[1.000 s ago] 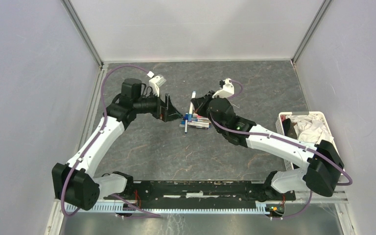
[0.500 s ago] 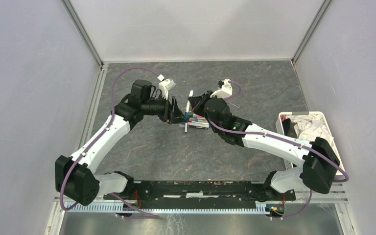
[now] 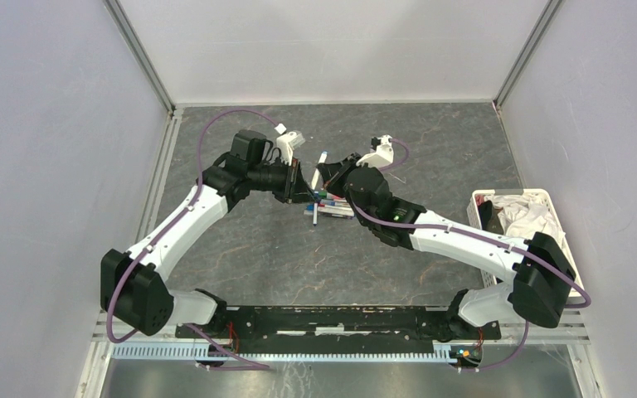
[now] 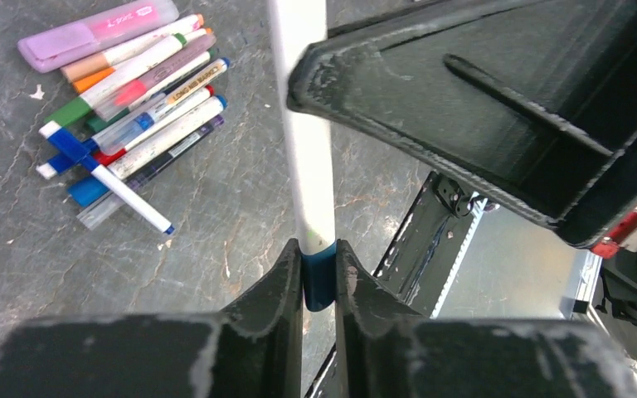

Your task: Open the pen caps

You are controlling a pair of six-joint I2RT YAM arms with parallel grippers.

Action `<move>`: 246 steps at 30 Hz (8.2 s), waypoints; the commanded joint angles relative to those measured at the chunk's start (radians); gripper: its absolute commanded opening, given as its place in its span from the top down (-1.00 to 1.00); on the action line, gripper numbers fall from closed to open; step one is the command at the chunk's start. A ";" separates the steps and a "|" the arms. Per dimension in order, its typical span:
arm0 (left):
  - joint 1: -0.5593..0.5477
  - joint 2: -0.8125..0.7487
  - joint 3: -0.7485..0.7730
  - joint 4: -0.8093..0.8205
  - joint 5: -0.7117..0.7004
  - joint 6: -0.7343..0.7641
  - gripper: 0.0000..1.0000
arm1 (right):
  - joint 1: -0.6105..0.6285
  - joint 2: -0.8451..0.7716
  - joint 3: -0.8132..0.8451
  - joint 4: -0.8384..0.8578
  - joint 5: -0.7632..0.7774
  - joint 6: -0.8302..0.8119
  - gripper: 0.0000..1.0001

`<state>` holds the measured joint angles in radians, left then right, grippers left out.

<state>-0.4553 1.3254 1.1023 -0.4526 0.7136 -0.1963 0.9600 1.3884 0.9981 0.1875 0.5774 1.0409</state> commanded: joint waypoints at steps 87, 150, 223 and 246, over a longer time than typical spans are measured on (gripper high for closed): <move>-0.204 -0.230 0.123 -0.543 -0.256 1.178 0.96 | -0.177 0.179 0.180 -0.231 -1.594 -0.749 0.37; 0.087 0.220 -0.320 0.038 -0.439 1.033 0.49 | -0.646 0.205 -0.168 -0.379 -0.458 -0.909 0.14; 0.136 0.041 0.353 -0.543 -0.182 0.846 -1.00 | -0.499 0.614 0.343 -0.467 -0.717 -1.144 0.41; 0.082 -0.039 0.152 -0.502 -0.153 1.453 -1.00 | -0.405 0.296 0.247 -0.495 -1.228 -0.936 1.00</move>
<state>-0.3458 1.3495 1.2850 -0.9901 0.6285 1.0203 0.4873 1.7241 1.2850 -0.3004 -0.4820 0.0463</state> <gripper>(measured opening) 0.997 0.245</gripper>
